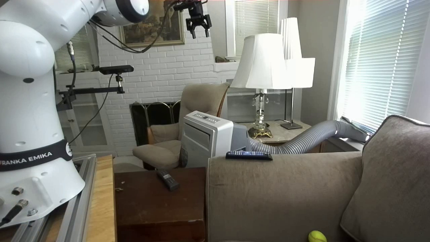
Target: Press the button on the heater
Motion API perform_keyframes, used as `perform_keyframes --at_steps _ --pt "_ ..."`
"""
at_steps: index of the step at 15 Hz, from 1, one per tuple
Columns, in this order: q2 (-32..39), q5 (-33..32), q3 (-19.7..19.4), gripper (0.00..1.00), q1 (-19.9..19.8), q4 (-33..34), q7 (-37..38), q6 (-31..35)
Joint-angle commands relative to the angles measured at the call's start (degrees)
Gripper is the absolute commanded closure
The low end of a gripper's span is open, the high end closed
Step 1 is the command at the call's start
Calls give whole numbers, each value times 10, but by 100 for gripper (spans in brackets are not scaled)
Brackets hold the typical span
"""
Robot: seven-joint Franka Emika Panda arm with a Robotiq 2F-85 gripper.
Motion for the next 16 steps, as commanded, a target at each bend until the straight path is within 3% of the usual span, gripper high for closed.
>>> perform_keyframes --at_steps 1,7,12,16 --pt "-6 7 3 0 -4 -12 -6 4" --pt "-51 23 10 0 -55 -3 -47 -25" --pt "-113 25 4 0 -108 -14 -76 -128" --pt "-132 23 2 0 -144 -8 -124 -157"
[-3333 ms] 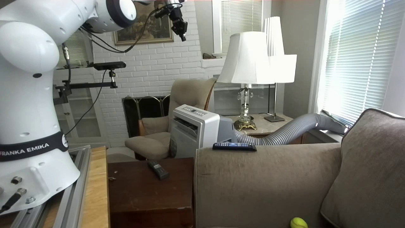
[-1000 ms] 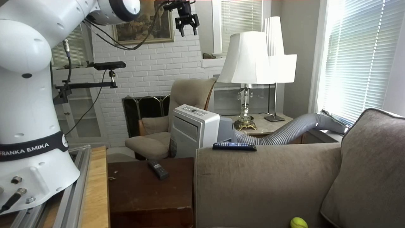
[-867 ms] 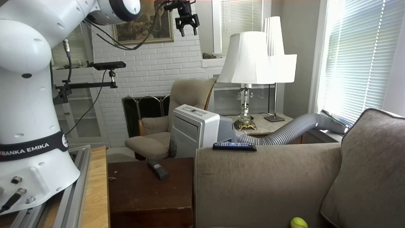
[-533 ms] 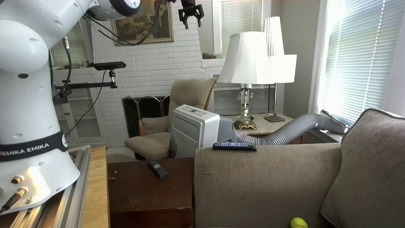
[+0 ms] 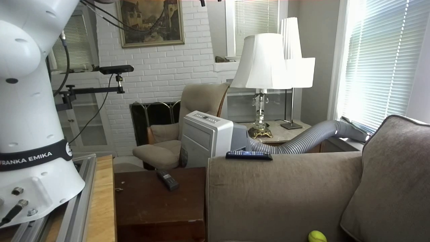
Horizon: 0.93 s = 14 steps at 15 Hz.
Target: Press the button on the heater
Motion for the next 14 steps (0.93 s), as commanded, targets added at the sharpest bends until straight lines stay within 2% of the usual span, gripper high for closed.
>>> perform_keyframes --at_steps 1,5,6,14 --pt "-23 9 -3 0 -29 -15 -35 -28" --pt "-34 7 -10 0 -55 -15 -36 -62" --pt "-21 3 -10 0 -44 -11 -27 -38" --pt "-9 -8 -13 0 -35 -23 -35 -46"
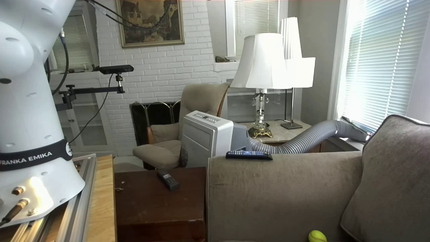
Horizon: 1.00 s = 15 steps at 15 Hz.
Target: Press the button on the heater
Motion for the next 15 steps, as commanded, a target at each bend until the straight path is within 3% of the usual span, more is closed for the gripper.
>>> perform_keyframes --at_steps 1,3,14,15 --pt "10 -9 -6 0 10 -24 -12 -2" --pt "55 -18 -9 0 19 30 -18 -40" --pt "24 -12 -11 0 4 -10 -83 -156" --pt "39 -8 -11 0 6 -2 -62 -132"
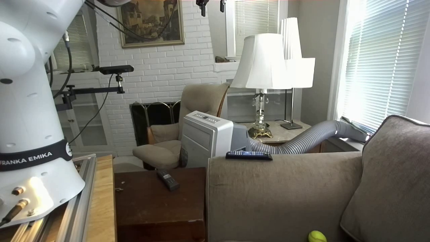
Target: Press the button on the heater
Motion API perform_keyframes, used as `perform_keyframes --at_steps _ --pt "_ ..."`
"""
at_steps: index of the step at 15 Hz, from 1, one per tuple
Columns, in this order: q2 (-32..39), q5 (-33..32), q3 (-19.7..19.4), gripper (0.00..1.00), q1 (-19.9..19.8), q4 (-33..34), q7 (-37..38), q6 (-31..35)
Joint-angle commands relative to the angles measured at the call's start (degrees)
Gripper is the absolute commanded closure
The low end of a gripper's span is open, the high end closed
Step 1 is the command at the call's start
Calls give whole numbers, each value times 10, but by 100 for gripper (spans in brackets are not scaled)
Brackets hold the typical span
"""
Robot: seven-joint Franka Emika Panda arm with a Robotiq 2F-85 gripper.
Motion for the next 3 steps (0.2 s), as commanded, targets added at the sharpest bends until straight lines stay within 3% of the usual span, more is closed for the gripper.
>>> perform_keyframes --at_steps 1,3 --pt "-1 -1 2 0 -1 4 -4 -11" --pt "-4 -1 2 0 -1 4 -6 -17"
